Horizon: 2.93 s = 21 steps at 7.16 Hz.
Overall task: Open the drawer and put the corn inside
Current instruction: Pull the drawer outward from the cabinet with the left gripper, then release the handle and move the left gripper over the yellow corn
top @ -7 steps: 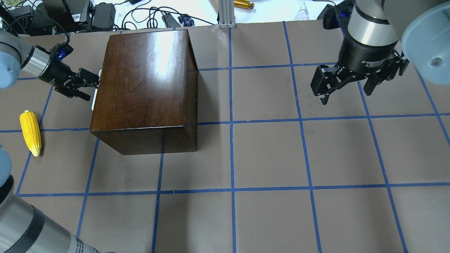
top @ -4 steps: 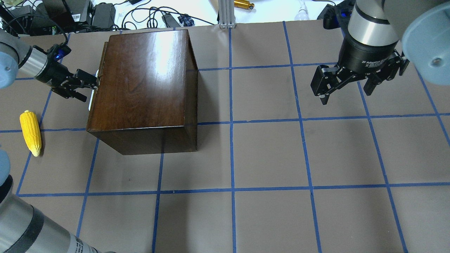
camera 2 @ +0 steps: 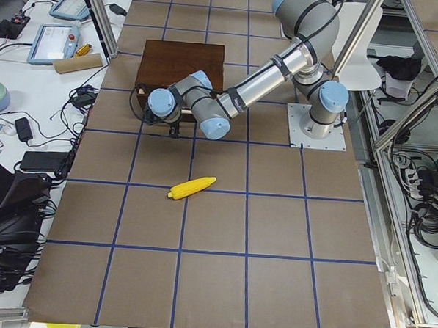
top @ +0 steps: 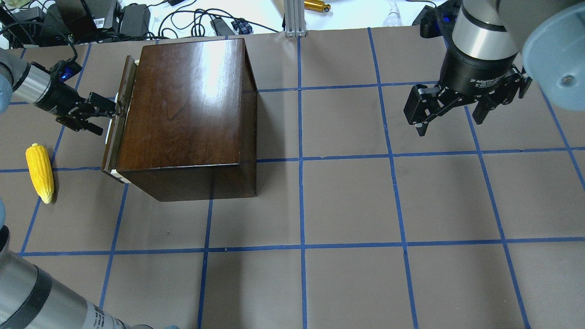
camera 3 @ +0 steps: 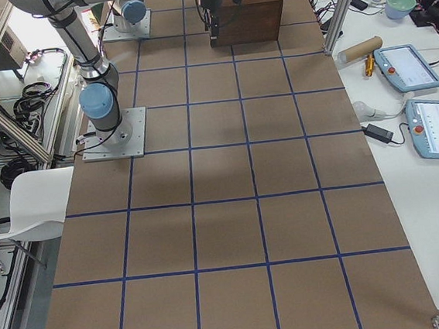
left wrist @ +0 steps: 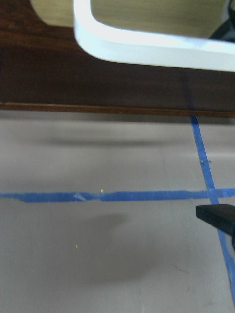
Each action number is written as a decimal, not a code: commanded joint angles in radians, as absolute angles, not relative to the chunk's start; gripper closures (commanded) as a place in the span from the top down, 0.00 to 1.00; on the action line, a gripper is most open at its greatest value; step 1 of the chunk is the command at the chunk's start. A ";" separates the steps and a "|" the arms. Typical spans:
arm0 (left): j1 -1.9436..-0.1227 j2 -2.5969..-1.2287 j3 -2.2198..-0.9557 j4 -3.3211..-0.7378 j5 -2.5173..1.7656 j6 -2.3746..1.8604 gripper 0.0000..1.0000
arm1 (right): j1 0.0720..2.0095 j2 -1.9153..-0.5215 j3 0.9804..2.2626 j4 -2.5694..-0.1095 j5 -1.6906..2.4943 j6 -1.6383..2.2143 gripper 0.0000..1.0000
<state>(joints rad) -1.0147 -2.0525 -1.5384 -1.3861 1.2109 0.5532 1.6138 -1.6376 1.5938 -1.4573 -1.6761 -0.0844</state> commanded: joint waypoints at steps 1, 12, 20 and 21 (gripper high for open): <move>-1.003 -2.052 -1.536 -1.387 1.247 0.557 1.00 | 1.614 -1.638 1.594 -1.457 -1.675 -0.084 1.00; -0.942 -2.036 -1.528 -1.385 1.302 0.557 1.00 | 1.614 -1.637 1.594 -1.457 -1.675 -0.084 1.00; -0.914 -1.967 -1.525 -1.385 1.333 0.555 1.00 | 1.614 -1.638 1.594 -1.457 -1.675 -0.084 1.00; -0.913 -1.935 -1.525 -1.385 1.382 0.570 1.00 | 1.614 -1.637 1.594 -1.457 -1.675 -0.084 1.00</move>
<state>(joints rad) -0.9131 -1.9720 -1.5252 -1.3847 1.3446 0.5593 1.6137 -1.6379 1.5938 -1.4573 -1.6755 -0.0843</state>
